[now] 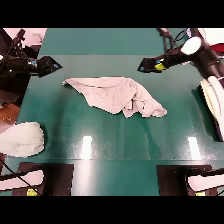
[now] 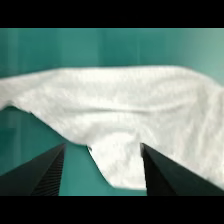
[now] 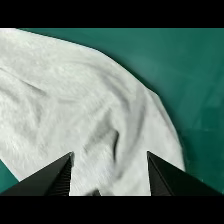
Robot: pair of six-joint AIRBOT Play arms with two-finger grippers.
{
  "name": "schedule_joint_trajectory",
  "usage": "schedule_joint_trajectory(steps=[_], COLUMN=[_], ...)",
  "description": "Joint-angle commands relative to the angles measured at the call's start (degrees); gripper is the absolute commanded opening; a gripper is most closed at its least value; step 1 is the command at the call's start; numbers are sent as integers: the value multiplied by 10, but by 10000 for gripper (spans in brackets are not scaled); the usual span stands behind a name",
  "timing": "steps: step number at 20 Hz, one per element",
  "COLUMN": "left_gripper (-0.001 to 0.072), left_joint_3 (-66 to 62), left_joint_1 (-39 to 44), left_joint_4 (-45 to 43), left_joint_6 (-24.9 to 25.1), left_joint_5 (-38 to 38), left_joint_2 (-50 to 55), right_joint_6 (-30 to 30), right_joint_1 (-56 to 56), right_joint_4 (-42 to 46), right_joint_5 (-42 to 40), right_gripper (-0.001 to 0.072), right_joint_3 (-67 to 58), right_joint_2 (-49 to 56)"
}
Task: Fold the shirts.
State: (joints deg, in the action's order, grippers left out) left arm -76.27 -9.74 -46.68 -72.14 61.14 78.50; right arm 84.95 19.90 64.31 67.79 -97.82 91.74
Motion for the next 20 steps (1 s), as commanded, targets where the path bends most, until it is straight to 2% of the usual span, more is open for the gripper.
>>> schedule_joint_trajectory(steps=[1, 3, 7, 8, 12, 15, 20], left_gripper=[538, 537, 538, 538, 538, 538, 535], left_joint_3=[48, 126, 250, 257, 258, 258, 254], left_joint_1=[21, 63, 154, 166, 195, 207, 219], left_joint_4=[2, 6, 53, 75, 134, 187, 217], left_joint_6=[5, 2, -28, -29, -28, -20, -20], left_joint_5=[85, 52, -123, -141, -144, -184, -231], left_joint_2=[1, 1, 3, 10, 52, 65, 71], right_joint_6=[-6, -6, -6, -6, -6, -6, -6], right_joint_1=[-55, -75, -99, -99, -99, -99, -99], right_joint_4=[-1, -1, -2, -1, -2, -3, -2], right_joint_5=[85, 80, 58, 52, 14, -2, -6], right_gripper=[531, 531, 530, 530, 530, 529, 529], right_joint_3=[4, 54, 165, 190, 270, 302, 316], right_joint_2=[-35, -74, -147, -162, -212, -237, -252])
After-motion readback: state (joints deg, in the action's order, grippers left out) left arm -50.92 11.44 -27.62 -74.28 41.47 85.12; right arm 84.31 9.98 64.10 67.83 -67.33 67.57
